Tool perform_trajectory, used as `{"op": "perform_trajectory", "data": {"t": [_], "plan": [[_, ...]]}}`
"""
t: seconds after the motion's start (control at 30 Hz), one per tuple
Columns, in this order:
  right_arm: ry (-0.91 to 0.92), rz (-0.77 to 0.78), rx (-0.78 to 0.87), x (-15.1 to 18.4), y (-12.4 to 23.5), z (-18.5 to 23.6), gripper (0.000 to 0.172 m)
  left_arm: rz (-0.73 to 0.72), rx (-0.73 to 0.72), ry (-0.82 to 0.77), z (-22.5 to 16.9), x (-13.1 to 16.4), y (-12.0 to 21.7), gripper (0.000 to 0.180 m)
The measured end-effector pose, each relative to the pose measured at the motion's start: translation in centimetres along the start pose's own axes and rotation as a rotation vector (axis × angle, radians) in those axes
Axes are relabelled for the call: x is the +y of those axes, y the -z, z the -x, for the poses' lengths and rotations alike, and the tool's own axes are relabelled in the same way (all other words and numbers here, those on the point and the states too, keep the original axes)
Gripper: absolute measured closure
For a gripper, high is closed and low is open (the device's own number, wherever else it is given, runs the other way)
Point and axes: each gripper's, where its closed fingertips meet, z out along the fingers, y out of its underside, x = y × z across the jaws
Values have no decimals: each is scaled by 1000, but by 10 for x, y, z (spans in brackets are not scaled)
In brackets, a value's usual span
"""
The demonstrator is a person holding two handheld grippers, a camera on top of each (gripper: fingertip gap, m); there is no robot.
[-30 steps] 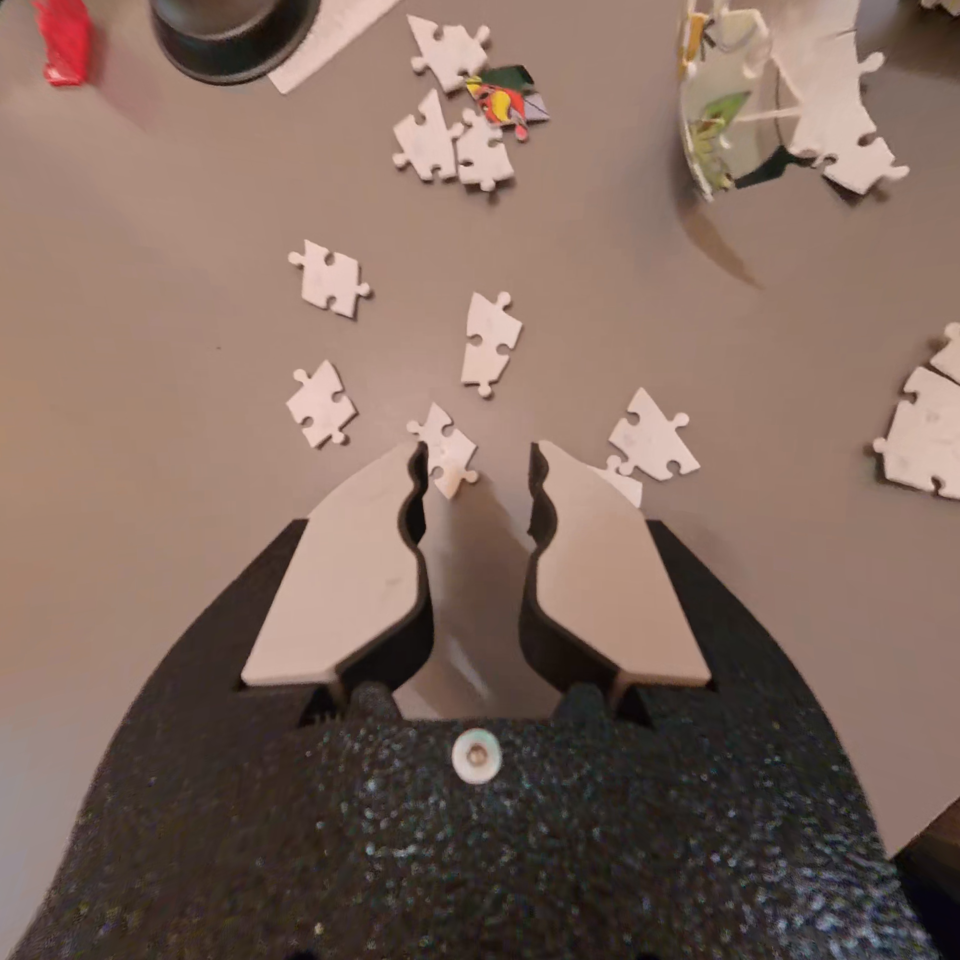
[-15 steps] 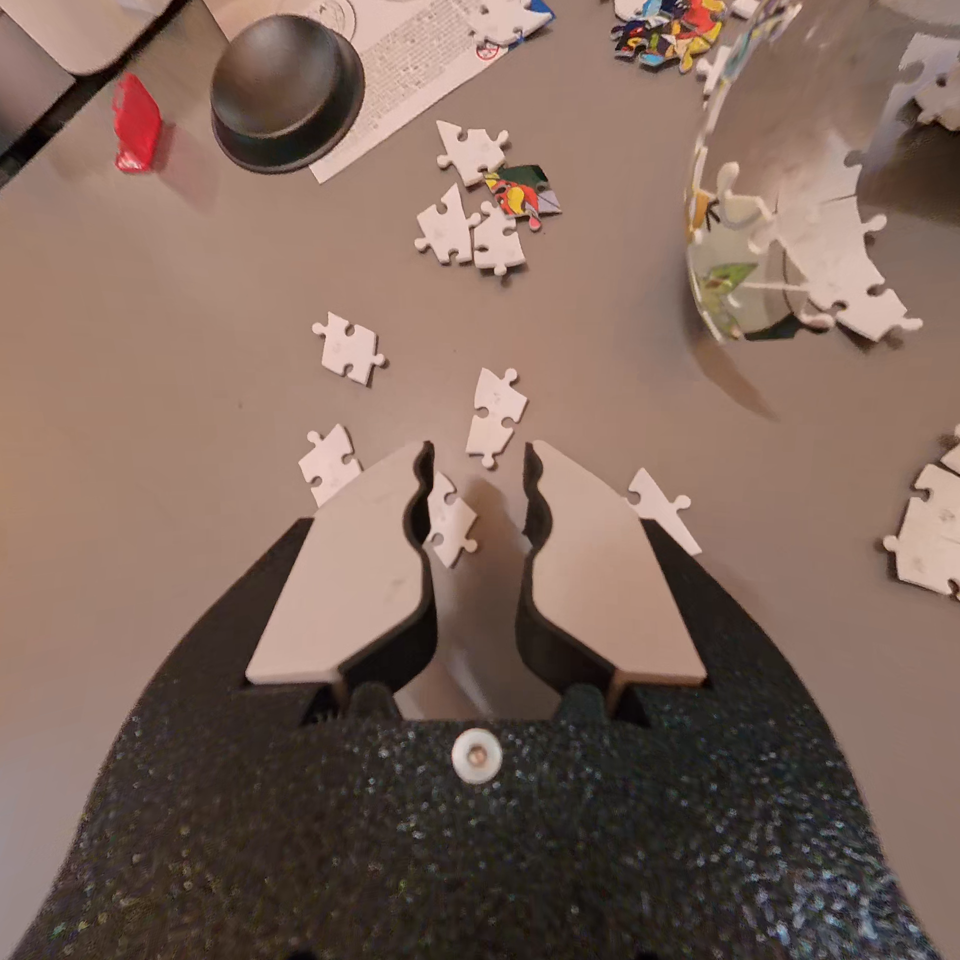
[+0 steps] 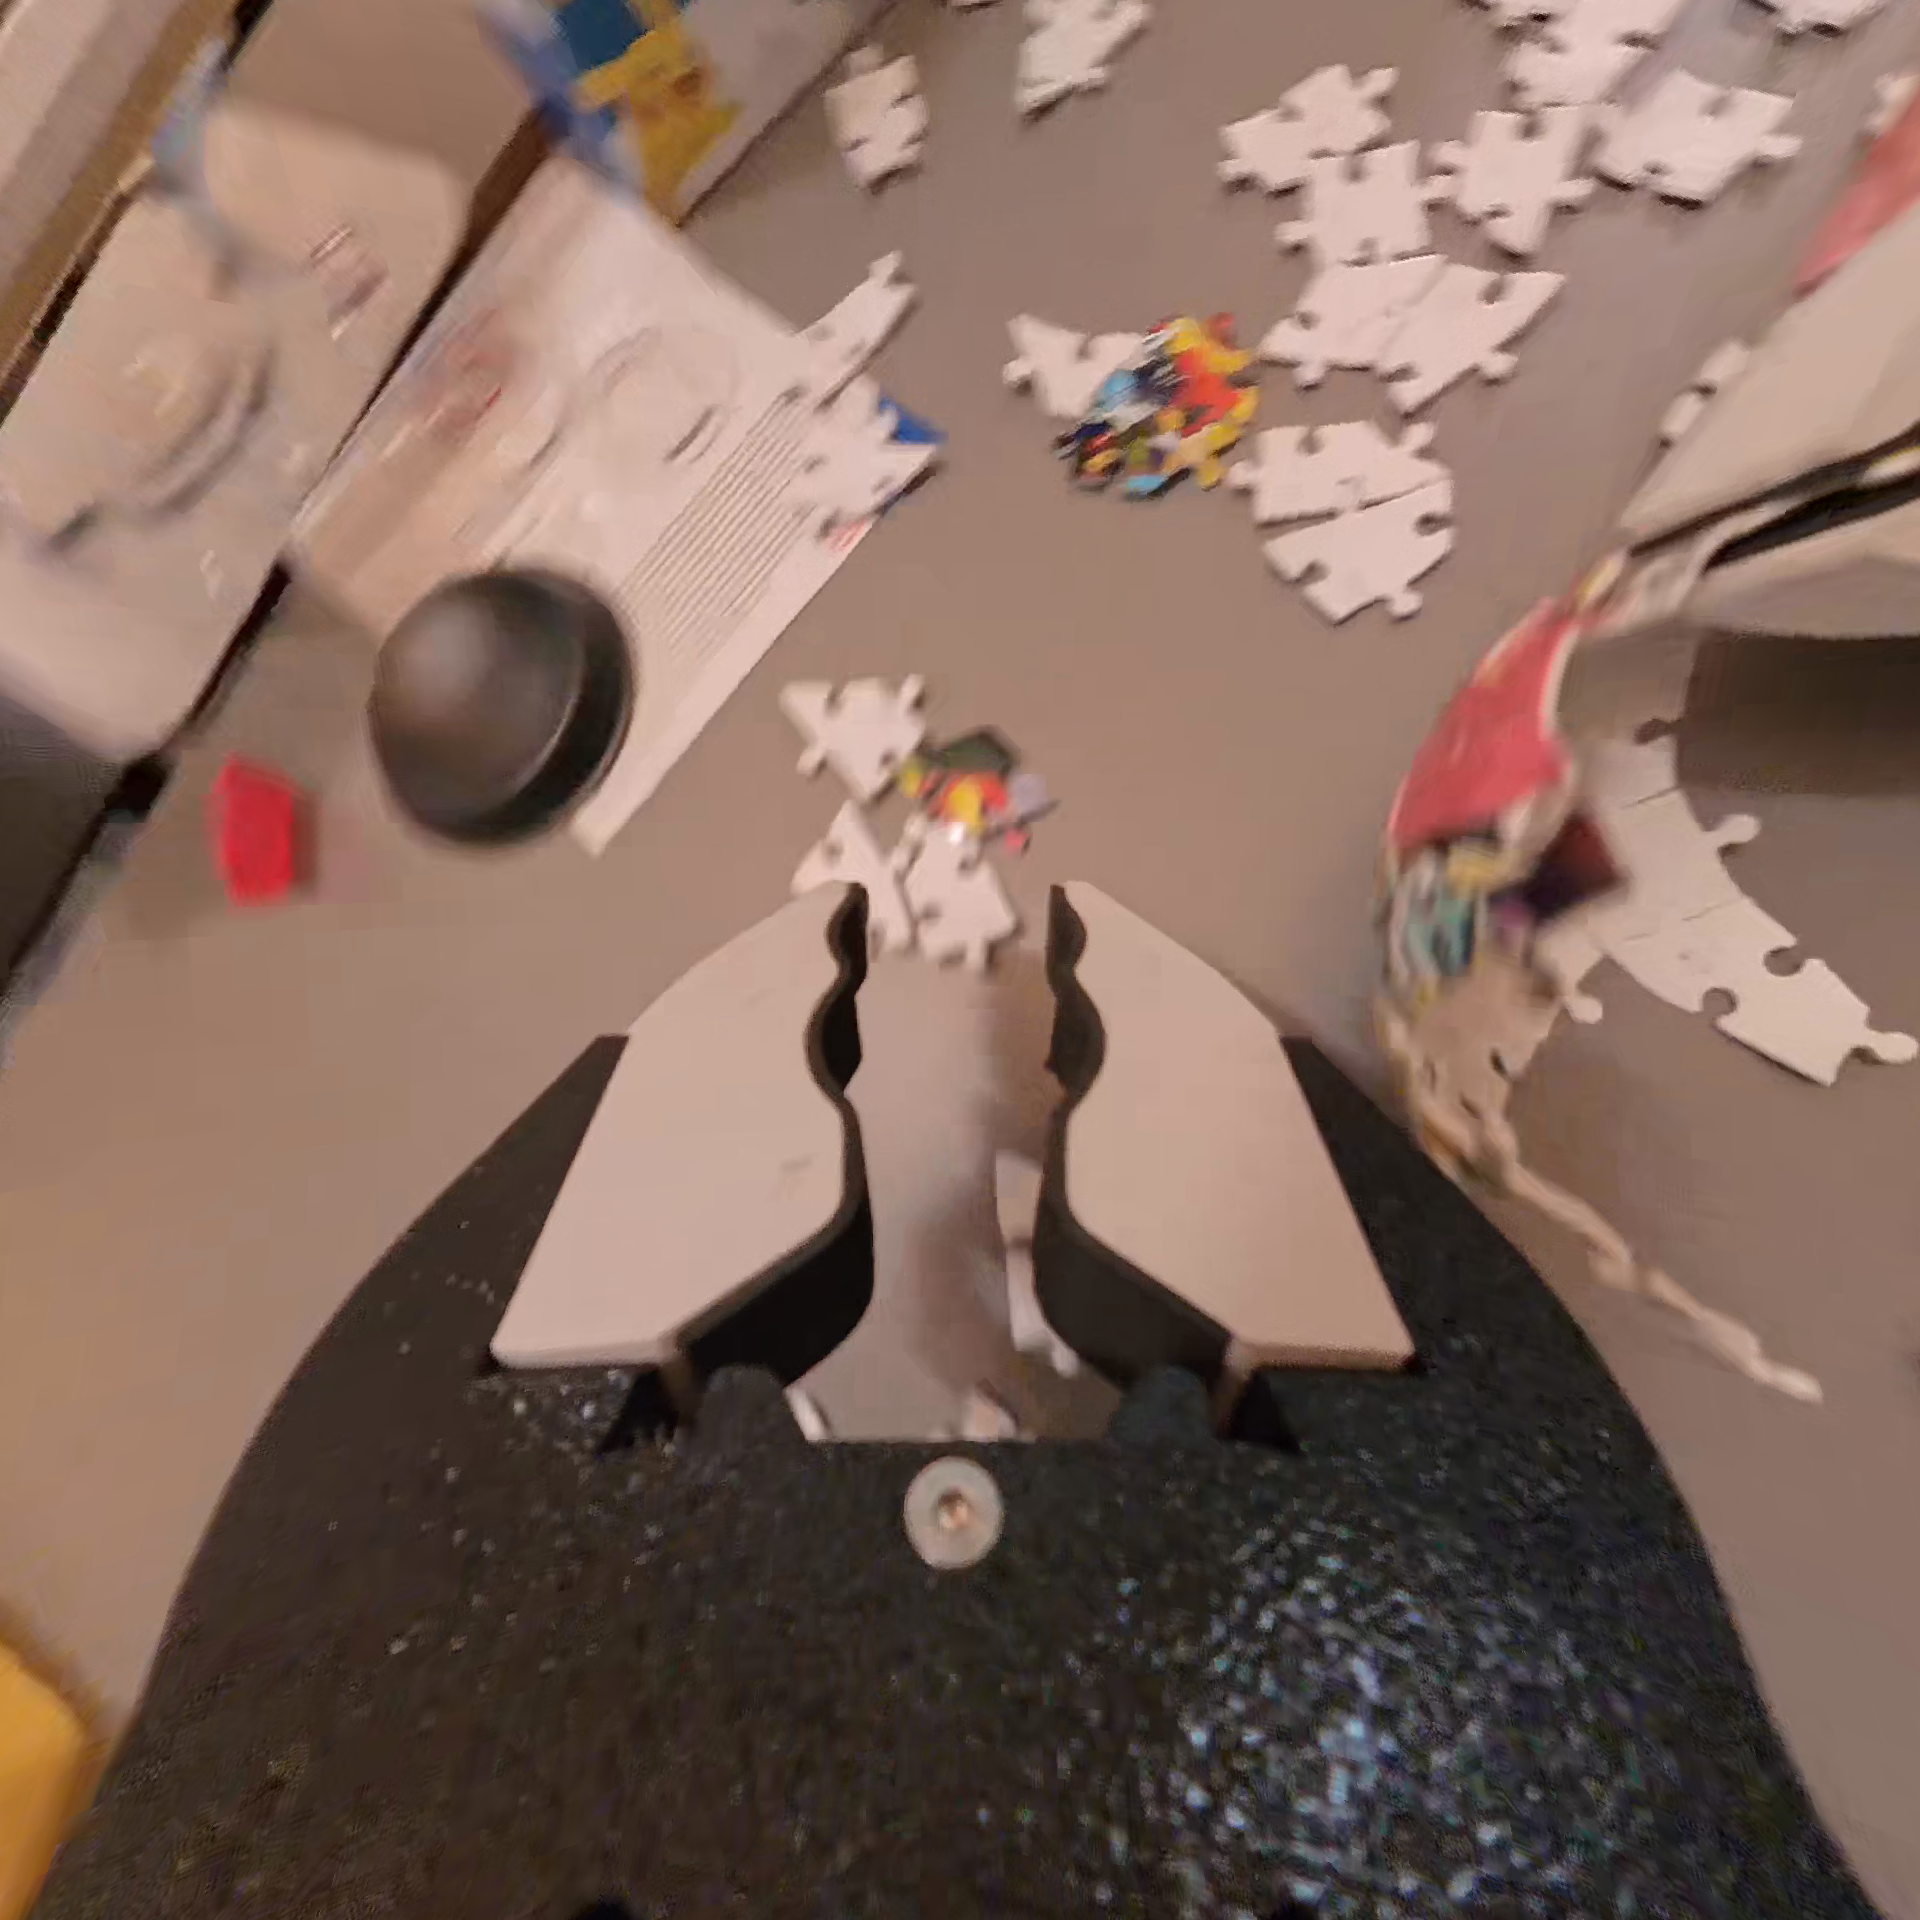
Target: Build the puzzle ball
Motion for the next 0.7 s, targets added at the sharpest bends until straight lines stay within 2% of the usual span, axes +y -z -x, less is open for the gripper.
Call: {"op": "perform_trajectory", "data": {"t": [0.1,0.23,0.33,0.47,0.6,0.7], "plan": [[-10,-17,-17,-4,-1,3,169,68,151,-224,-13,-32,-35,130],[-15,-20,-32,-4,-2,5,169,143,288,-659,-25,-52,-76,128],[-19,-20,-36,-3,-3,5,169,145,393,-851,-33,-58,-98,124],[-29,-20,-47,-3,-4,5,169,148,542,-888,-43,-63,-111,124],[-31,-21,-54,-3,-5,5,169,190,657,-850,-47,-61,-114,125],[-31,-21,-56,-3,-5,5,169,201,666,-753,-47,-63,-117,141]]}}
